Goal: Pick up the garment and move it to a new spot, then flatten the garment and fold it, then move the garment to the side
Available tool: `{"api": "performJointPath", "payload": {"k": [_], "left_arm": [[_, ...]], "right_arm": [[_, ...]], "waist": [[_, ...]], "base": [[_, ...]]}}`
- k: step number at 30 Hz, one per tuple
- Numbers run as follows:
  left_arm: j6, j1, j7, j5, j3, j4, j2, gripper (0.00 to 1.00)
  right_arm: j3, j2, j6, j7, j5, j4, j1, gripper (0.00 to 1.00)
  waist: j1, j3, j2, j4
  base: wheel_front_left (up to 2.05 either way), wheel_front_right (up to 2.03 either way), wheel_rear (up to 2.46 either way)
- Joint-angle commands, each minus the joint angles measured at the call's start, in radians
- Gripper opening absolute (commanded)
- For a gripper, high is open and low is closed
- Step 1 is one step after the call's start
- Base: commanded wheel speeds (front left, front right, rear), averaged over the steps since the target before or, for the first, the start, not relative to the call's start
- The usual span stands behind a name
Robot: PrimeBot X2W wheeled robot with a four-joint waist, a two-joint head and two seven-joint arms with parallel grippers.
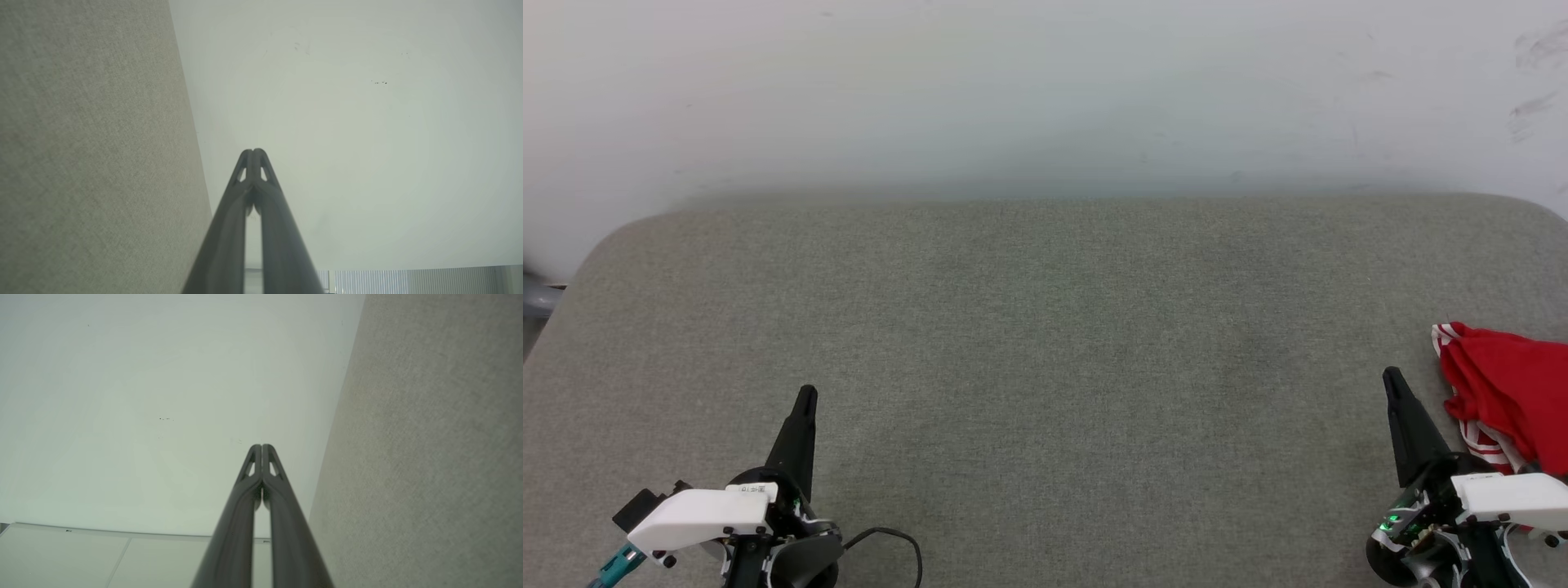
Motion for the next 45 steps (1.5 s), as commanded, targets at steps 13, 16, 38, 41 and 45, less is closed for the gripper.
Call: {"api": "performJointPath", "payload": {"k": [13, 16, 38, 41, 45], "left_arm": [[-0.003, -0.008, 0.003, 0.0, 0.003, 0.0, -0.002, 0.0], [-0.003, -0.008, 0.003, 0.0, 0.003, 0.0, -0.002, 0.0], [-0.003, -0.008, 0.003, 0.0, 0.002, 0.0, -0.002, 0.0], [-0.003, -0.008, 0.003, 0.0, 0.003, 0.0, -0.002, 0.0], [-0.003, -0.008, 0.003, 0.0, 0.003, 0.0, -0.002, 0.0]], "right_arm": [[-0.002, 0.0, 0.0, 0.004, -0.001, 0.001, -0.012, 0.0], [-0.002, 0.0, 0.0, 0.004, -0.002, 0.001, -0.012, 0.0], [-0.004, 0.001, 0.0, 0.006, -0.004, 0.001, -0.012, 0.0], [-0.004, 0.001, 0.0, 0.006, -0.004, 0.001, -0.012, 0.0], [-0.004, 0.002, 0.0, 0.006, -0.004, 0.001, -0.012, 0.0]], "waist": [[0.0, 0.0, 0.0, 0.0], [0.0, 0.0, 0.0, 0.0], [0.0, 0.0, 0.0, 0.0], [0.0, 0.0, 0.0, 0.0], [0.0, 0.0, 0.0, 0.0]], "base": [[0.0, 0.0, 0.0], [0.0, 0.0, 0.0], [0.0, 0.0, 0.0], [0.0, 0.0, 0.0], [0.0, 0.0, 0.0]]}}
